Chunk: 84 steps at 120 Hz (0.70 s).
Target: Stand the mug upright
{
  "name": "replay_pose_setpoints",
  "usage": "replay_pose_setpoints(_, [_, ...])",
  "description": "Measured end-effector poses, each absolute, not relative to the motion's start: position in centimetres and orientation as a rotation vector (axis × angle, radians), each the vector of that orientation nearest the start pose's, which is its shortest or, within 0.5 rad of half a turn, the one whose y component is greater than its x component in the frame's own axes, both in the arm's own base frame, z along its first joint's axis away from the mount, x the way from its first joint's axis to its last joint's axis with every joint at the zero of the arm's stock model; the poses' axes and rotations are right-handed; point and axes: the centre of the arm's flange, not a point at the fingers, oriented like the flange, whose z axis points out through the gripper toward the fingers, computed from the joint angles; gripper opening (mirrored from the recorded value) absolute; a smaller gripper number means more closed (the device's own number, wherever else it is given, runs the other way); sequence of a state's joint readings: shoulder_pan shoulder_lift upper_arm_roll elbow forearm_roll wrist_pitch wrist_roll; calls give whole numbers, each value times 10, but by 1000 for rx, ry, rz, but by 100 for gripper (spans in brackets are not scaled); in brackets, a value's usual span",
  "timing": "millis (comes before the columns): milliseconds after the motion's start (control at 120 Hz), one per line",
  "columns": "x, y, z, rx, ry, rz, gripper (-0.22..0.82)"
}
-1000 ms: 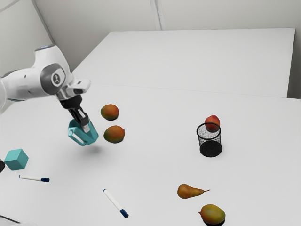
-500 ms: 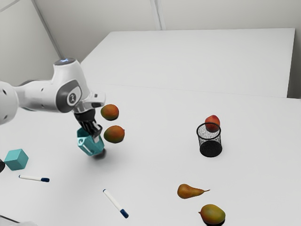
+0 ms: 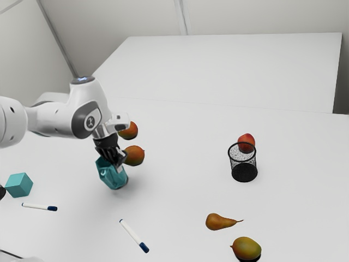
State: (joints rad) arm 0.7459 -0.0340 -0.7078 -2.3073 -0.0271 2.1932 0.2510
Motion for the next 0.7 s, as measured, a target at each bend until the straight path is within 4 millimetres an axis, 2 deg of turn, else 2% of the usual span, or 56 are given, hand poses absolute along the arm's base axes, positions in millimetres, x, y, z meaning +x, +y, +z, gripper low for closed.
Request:
replay_pose_setpoints(83, [496,18,345,-3142,278,140,-17])
replay_pose_setpoints(175, [497,17,343,-3148,254,137,-11])
replay_pose_setpoints(408, [497,14,349,-3143,223,110,28])
replay_pose_setpoints(542, [499,8,367,-3115,222,68,43])
replay_pose_setpoints(700, [506,3,406,-3091,201,19,52])
